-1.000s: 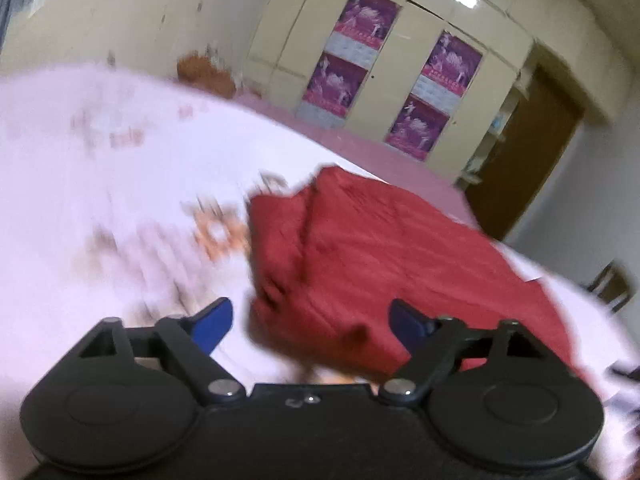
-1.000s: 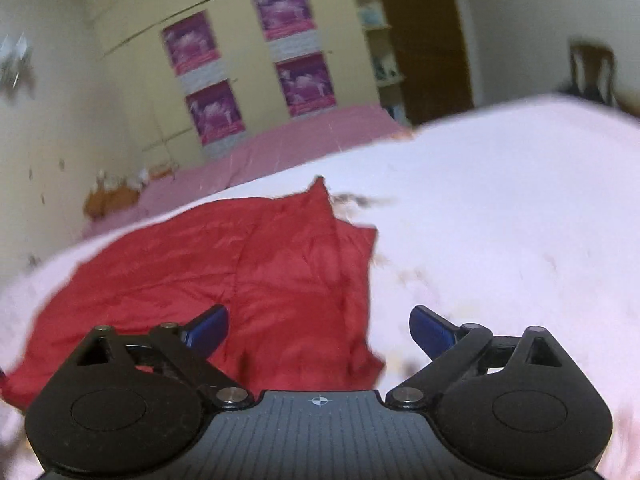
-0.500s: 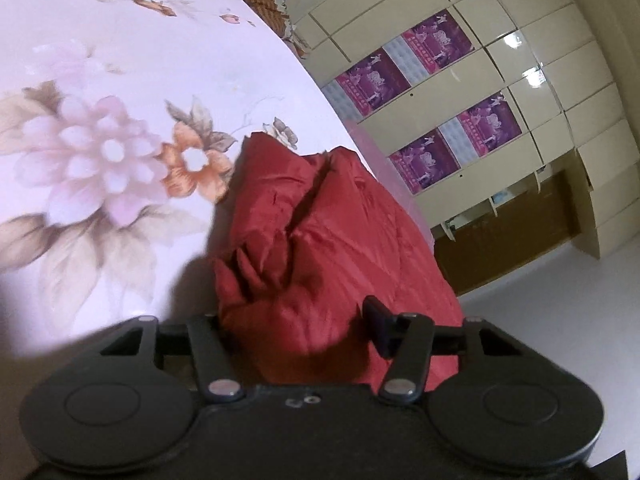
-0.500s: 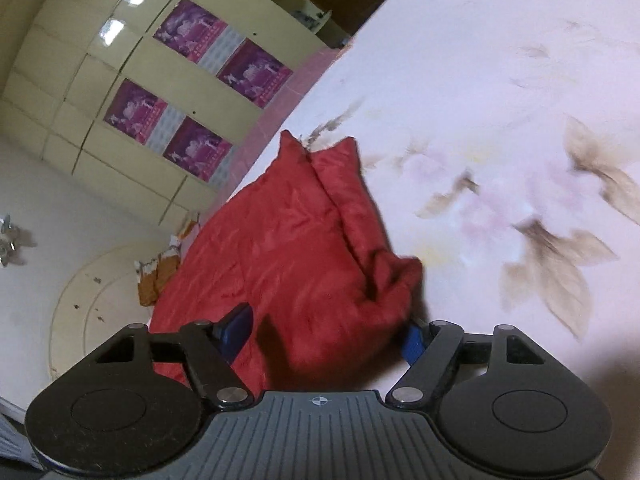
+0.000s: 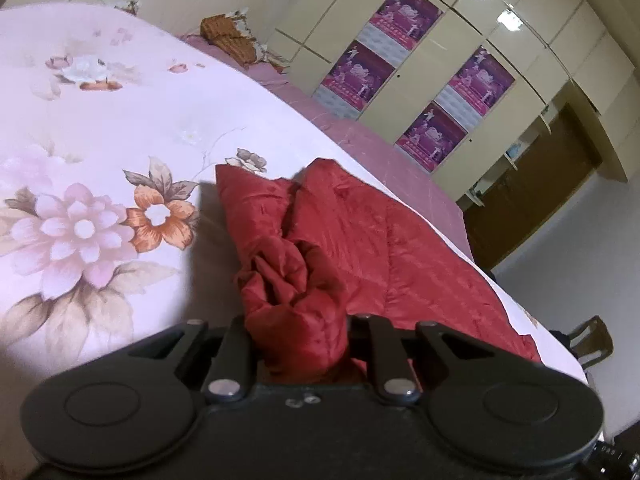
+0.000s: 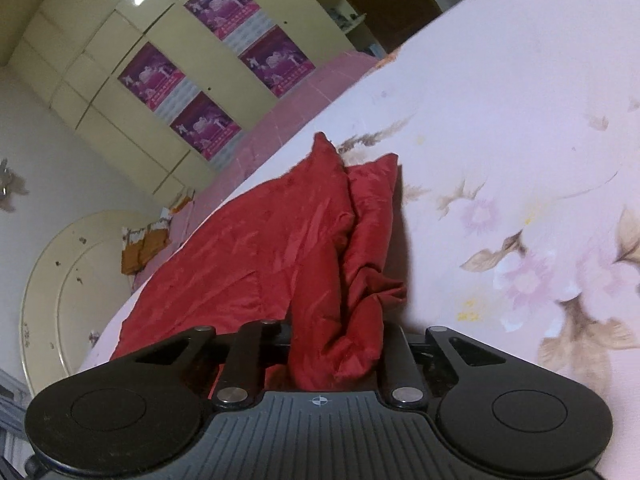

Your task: Fold large clothes

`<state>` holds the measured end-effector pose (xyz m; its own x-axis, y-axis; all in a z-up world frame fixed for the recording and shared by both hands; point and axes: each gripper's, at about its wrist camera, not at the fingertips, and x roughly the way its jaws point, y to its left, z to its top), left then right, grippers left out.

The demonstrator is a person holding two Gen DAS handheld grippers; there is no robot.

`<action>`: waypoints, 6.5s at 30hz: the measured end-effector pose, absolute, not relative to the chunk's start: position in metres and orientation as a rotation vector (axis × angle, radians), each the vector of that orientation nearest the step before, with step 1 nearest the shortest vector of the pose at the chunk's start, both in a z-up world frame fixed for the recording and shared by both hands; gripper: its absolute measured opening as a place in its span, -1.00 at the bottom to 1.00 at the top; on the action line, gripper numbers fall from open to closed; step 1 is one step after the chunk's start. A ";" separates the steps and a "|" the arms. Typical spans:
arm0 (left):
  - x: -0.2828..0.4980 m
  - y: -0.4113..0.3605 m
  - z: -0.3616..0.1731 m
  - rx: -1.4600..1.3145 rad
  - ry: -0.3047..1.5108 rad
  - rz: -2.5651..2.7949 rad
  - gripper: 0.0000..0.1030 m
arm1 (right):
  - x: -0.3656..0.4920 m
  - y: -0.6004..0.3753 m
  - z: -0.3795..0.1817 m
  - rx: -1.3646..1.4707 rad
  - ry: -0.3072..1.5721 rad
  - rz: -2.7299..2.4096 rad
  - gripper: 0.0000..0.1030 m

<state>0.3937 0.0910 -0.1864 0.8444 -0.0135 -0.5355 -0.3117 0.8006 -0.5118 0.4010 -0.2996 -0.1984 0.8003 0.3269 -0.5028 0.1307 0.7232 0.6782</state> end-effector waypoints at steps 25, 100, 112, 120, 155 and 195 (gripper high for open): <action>0.218 0.028 -0.200 -0.611 0.580 0.219 -0.68 | 0.230 -0.362 -0.198 0.683 0.724 0.189 -0.67; 0.185 0.056 -0.245 -0.946 0.528 0.153 -0.61 | 0.242 -0.172 -0.177 0.110 0.711 0.463 -0.77; 0.192 0.008 -0.156 -0.532 0.432 -0.037 -0.68 | 0.245 -0.187 -0.183 0.212 0.759 0.403 -0.77; 0.189 -0.010 -0.143 -0.443 0.429 -0.103 -0.68 | 0.211 -0.211 -0.191 0.234 0.851 0.440 -0.77; 0.301 -0.258 -0.180 -0.017 0.733 -0.387 -0.48 | 0.272 -0.410 -0.248 0.560 0.820 0.389 -0.78; 0.409 -0.146 -0.217 -0.151 0.763 -0.324 -0.56 | 0.347 -0.424 -0.235 0.468 0.805 0.303 -0.81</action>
